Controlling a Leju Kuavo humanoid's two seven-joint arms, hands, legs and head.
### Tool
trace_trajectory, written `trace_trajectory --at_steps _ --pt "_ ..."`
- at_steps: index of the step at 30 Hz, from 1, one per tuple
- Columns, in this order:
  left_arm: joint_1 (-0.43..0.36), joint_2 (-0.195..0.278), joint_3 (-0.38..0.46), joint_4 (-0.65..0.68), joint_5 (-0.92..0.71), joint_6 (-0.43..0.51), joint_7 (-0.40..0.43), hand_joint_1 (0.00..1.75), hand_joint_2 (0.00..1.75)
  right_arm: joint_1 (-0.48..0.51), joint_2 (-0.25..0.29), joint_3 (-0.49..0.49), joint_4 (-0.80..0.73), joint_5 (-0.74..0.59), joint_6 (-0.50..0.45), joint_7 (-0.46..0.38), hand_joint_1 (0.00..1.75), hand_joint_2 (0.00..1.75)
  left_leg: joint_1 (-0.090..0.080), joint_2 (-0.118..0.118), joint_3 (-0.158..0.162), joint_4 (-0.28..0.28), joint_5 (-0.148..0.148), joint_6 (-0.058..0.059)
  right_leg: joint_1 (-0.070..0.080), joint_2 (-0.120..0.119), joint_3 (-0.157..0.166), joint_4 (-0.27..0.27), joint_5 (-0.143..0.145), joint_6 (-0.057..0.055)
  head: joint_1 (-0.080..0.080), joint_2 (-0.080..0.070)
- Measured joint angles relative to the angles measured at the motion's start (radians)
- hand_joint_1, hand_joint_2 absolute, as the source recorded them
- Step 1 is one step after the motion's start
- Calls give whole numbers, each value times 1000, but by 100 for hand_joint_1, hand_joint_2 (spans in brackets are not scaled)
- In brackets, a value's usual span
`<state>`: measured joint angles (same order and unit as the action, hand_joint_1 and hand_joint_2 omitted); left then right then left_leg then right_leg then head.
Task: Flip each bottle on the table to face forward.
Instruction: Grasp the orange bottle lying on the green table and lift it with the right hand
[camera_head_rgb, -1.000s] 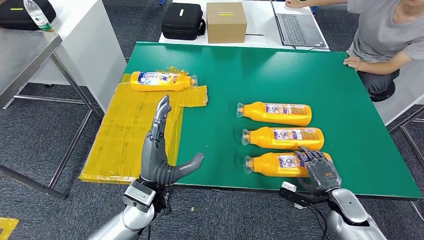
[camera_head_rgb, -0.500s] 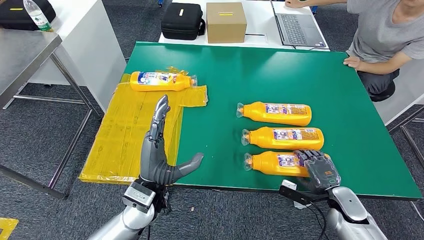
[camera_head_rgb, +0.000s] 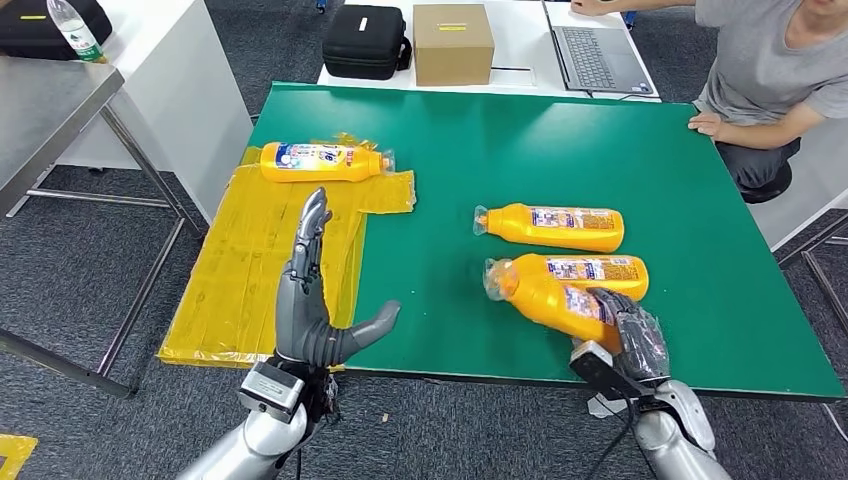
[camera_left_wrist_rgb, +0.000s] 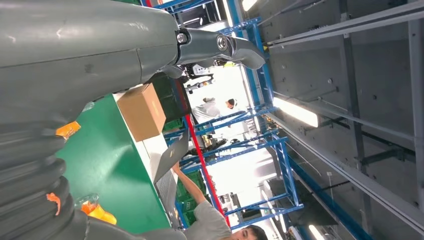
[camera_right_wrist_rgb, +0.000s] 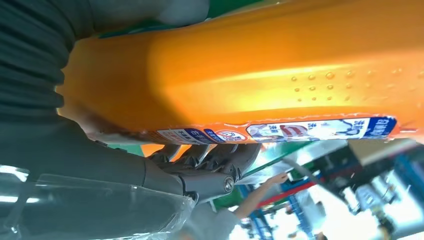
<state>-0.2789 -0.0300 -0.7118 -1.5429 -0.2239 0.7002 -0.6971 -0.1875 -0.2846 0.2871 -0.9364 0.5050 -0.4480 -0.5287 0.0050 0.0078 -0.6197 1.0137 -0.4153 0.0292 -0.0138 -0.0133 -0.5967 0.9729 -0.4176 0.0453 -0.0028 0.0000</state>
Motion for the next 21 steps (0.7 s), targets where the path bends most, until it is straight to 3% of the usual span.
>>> trace_trajectory --at_steps 7,21 --pt "1 -2 13 0 7 0 0 0 175 0 47 -14 17 -173 0 -81 175 175 0 0 -1 0 0 0 0 0 0 0 0 0 0 0" --pt "7 -8 23 0 13 0 -1 0 175 0 72 -20 31 -242 -35 -137 175 175 0 0 -1 0 0 0 0 0 -1 0 0 0 0 0"
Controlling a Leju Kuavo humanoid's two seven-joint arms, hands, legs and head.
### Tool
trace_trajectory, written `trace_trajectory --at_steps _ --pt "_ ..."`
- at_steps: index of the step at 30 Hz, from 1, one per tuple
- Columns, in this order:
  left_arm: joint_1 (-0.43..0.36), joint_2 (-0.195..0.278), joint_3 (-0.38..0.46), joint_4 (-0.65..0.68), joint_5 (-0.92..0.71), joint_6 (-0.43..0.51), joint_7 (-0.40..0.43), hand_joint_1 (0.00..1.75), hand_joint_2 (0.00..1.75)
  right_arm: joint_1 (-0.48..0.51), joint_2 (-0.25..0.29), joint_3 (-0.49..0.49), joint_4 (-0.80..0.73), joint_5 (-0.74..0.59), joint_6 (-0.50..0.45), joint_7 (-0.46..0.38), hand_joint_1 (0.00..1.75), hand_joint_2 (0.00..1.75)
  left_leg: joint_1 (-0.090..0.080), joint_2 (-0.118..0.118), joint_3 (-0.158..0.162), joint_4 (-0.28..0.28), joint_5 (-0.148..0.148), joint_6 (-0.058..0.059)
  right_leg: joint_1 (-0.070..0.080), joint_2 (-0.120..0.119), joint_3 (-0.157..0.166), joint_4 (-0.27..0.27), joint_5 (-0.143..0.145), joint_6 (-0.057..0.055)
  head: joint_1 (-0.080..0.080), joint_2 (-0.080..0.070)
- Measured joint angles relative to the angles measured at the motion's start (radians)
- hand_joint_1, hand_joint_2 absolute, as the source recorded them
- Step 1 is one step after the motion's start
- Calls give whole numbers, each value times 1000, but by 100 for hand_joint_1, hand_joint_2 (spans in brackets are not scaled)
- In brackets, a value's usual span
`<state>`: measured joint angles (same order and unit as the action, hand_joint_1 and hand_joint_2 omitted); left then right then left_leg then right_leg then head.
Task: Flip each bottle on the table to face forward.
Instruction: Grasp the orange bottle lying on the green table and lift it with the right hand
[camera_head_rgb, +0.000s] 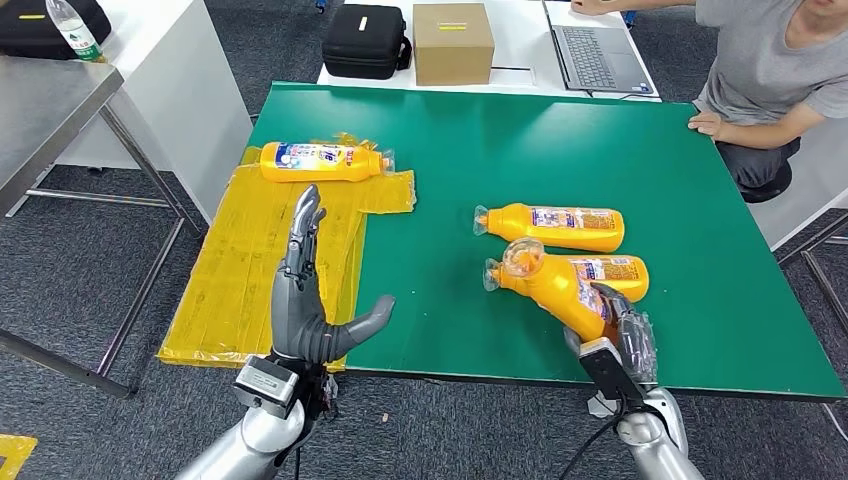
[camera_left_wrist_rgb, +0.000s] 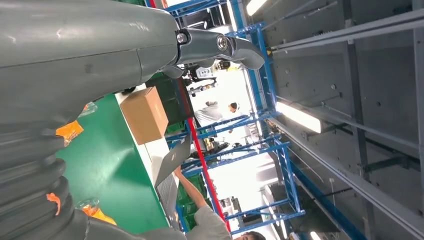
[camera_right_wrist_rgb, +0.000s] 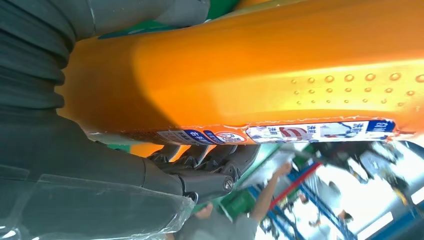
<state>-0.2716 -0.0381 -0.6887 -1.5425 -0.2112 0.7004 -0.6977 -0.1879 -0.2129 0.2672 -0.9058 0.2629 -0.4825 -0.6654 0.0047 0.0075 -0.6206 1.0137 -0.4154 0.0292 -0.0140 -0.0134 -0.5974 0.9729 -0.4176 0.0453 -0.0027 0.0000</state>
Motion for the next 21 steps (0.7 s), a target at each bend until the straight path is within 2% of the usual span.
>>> trace_trajectory --at_steps 3,10,15,21 --pt "4 -11 11 11 71 -7 1 0 175 2 11 -2 -11 -56 -42 -25 175 175 0 0 0 0 0 0 0 0 0 0 0 0 0 0" --pt "-11 -24 -29 109 452 -58 41 0 175 22 39 16 -108 -106 -164 -29 175 175 0 0 0 0 0 0 0 0 -1 0 0 0 0 0" --pt "-27 -24 -88 169 528 -90 60 0 175 42 49 32 -171 -115 -206 -29 175 175 0 0 0 0 0 0 0 0 -1 0 0 0 0 0" --pt "-38 -23 -126 202 547 -105 74 0 175 55 57 35 -210 -110 -209 -29 175 175 0 0 -1 0 0 0 0 0 -1 0 0 0 0 0"
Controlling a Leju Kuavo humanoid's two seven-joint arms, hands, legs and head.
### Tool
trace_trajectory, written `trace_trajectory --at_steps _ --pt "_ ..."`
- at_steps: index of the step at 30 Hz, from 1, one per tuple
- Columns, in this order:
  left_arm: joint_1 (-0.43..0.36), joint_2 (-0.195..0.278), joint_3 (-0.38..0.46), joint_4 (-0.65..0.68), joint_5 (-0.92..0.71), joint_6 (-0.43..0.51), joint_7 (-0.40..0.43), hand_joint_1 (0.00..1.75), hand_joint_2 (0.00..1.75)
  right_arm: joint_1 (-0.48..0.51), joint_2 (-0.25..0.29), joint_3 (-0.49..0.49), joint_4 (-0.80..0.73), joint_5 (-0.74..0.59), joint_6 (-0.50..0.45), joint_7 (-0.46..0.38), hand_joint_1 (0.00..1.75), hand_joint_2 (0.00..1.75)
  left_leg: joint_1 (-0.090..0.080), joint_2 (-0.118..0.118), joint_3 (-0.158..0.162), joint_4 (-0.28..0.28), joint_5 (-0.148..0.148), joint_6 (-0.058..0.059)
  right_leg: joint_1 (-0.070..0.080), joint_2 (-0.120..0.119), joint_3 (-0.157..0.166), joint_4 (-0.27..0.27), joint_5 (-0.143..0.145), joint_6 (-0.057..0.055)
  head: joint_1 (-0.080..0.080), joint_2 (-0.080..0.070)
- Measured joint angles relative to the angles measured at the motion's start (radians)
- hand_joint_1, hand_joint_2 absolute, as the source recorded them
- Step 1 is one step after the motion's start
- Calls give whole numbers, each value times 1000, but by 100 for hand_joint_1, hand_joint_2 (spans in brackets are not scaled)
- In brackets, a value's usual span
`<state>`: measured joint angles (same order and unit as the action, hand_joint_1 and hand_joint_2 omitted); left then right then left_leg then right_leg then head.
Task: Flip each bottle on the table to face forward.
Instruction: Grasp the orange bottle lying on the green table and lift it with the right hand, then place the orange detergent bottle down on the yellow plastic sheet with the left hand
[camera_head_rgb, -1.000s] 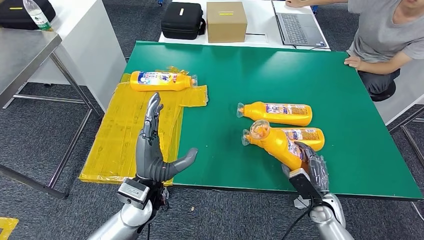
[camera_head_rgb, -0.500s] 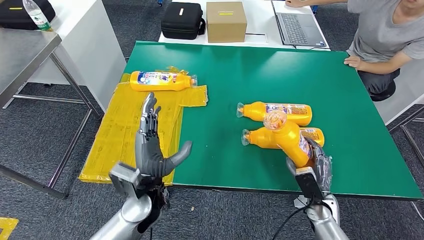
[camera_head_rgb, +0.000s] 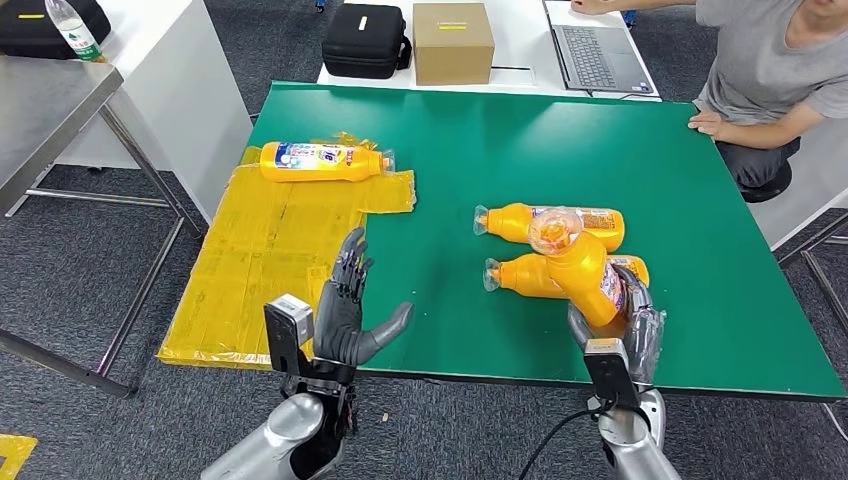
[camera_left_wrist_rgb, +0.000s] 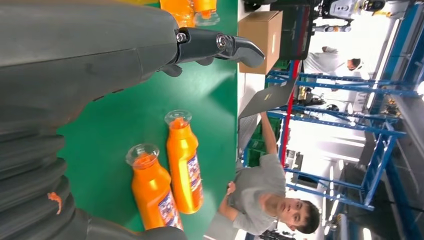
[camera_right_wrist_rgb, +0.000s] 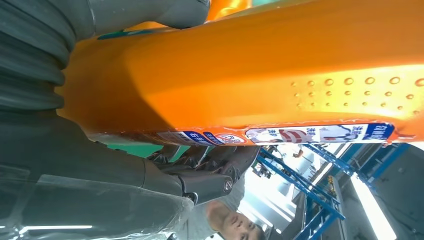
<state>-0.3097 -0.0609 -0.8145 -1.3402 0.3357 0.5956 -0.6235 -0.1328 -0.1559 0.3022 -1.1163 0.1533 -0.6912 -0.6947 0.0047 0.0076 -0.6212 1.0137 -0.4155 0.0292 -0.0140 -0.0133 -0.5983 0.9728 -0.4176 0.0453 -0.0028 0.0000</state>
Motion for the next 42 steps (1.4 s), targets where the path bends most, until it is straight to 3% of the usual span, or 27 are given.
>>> trace_trajectory --at_steps 6,11,15,27,33,42 --pt "-6 1 -13 14 9 -7 9 0 175 6 4 0 -14 9 0 0 175 175 0 0 0 0 0 0 0 0 0 0 0 0 0 0" --pt "-14 4 -37 25 60 -80 84 0 175 16 15 -23 -30 120 -1 0 175 175 0 0 0 0 0 0 0 0 0 0 0 0 0 0" --pt "-24 6 -59 33 37 -73 63 0 175 19 39 -35 -36 160 -1 0 175 175 0 0 0 0 0 0 0 0 0 0 0 0 0 0" --pt "-56 -12 -93 65 41 -31 49 0 175 5 197 -34 -41 370 -1 0 175 175 1 0 0 0 0 0 0 0 0 0 0 0 0 0" --pt "-71 -27 -109 82 33 14 21 0 175 -25 256 -7 -14 345 -1 0 175 175 0 0 0 0 0 0 0 0 0 0 0 0 0 0" --pt "-98 -51 -137 109 43 5 51 0 175 -84 335 25 37 365 -2 0 175 175 1 0 0 0 1 0 0 0 0 0 0 0 0 0"
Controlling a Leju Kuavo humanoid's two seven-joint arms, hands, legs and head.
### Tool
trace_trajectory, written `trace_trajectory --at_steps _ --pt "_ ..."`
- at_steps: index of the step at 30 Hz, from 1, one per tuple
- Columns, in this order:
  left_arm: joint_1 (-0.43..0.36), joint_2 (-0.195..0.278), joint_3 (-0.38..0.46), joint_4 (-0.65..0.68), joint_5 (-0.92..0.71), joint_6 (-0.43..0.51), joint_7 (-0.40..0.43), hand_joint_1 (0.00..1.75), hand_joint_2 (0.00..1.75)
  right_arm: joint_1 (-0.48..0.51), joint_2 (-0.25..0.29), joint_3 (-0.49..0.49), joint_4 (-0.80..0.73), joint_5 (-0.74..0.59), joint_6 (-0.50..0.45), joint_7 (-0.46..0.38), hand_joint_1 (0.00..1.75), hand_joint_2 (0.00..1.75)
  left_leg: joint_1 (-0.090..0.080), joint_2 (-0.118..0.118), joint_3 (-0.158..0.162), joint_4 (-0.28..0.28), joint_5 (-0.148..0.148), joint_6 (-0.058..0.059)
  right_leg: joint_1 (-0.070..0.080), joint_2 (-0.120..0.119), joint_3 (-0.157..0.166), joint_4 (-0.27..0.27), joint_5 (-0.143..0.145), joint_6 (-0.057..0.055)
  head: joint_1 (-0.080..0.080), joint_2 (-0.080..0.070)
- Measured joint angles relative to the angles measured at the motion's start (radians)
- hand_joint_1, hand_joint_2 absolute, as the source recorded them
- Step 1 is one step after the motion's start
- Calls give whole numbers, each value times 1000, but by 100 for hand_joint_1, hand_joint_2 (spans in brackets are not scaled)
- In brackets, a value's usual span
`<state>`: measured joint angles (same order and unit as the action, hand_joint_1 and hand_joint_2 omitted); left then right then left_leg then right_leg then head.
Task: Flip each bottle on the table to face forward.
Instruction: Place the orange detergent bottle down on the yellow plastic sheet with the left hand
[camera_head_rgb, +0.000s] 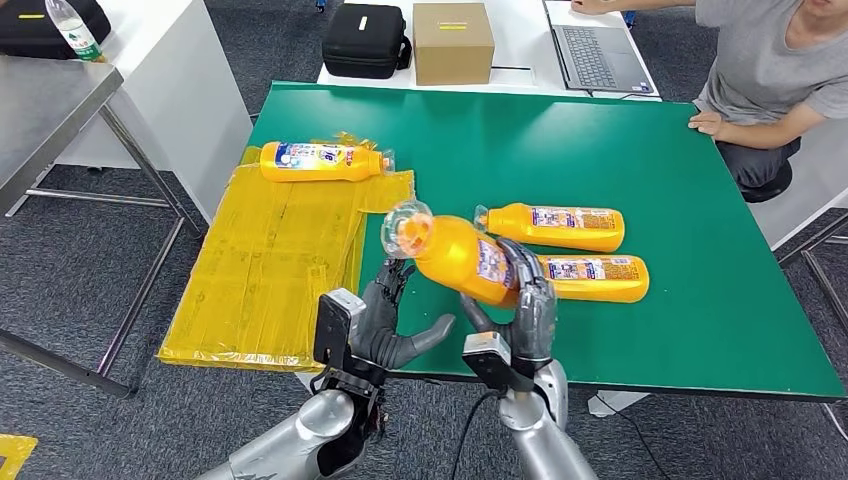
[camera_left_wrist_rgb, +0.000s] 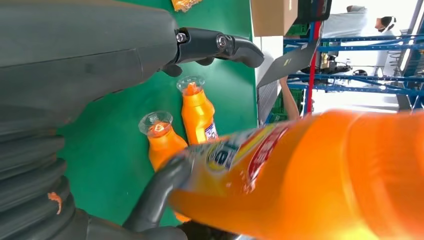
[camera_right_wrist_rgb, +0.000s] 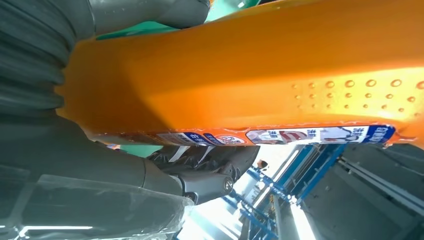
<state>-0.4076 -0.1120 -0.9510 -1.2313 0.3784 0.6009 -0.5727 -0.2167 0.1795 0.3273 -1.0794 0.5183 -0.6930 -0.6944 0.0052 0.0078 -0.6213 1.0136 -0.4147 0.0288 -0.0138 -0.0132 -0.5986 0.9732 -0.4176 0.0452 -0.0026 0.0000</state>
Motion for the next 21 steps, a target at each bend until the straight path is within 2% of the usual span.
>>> trace_trajectory --at_steps 15,21 --pt "-29 -22 -14 27 -13 34 -20 0 175 -17 47 43 50 20 0 0 175 175 0 0 0 0 0 0 0 0 0 0 0 0 0 0" --pt "-32 -40 -5 35 -43 93 -80 0 175 -21 50 96 81 4 0 0 175 175 0 0 0 0 0 0 0 0 0 0 0 0 0 0"
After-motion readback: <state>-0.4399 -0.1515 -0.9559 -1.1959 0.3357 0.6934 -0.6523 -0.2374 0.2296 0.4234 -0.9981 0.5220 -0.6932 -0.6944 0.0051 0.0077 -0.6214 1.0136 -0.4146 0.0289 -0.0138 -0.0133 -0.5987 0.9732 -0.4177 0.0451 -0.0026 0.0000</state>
